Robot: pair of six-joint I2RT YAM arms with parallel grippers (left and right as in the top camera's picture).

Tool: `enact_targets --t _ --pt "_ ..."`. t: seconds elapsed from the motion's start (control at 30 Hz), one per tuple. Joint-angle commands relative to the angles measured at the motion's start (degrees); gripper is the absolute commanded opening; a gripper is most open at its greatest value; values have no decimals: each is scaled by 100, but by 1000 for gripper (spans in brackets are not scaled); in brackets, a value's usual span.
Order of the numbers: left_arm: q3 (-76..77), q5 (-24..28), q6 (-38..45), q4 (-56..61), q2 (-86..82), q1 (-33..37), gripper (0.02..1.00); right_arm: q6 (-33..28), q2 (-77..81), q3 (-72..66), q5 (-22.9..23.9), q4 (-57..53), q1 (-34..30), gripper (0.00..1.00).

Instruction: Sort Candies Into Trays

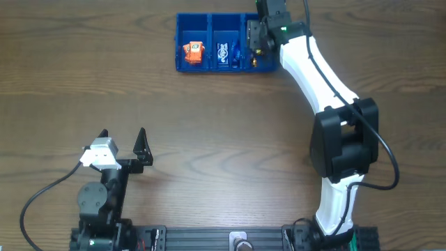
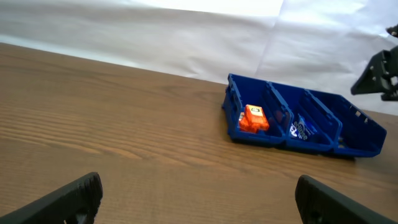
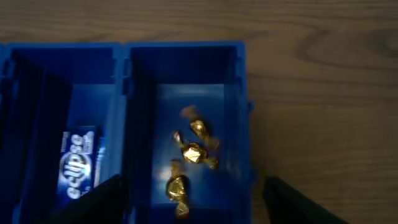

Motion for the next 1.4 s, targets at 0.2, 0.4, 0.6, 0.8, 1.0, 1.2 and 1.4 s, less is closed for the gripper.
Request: enact_targets --t 0.2,0.4,0.6,0.8,1.0,1.2,1.4 --pt "-83 57 101 -240 -37 17 998 -678 -4089 -3783 319 1222 -739 998" --pt "-83 57 101 -240 -37 17 998 -579 -6911 -7058 129 2516 -1279 998" --pt "-83 57 98 -240 -37 17 998 -588 -9586 -8800 -74 2754 -1971 998" --pt "-83 57 98 -240 -37 17 998 -699 -11261 -9862 -337 2846 -1832 998" --pt "-83 57 98 -240 -37 17 998 -1554 -11724 -10074 -931 2887 -1606 998" --pt "-83 57 101 -240 -37 17 998 -1928 -11940 -10078 -964 2892 -1593 998" --pt "-83 57 101 -240 -37 17 998 -1912 -11940 -10078 -975 2907 -1593 998"
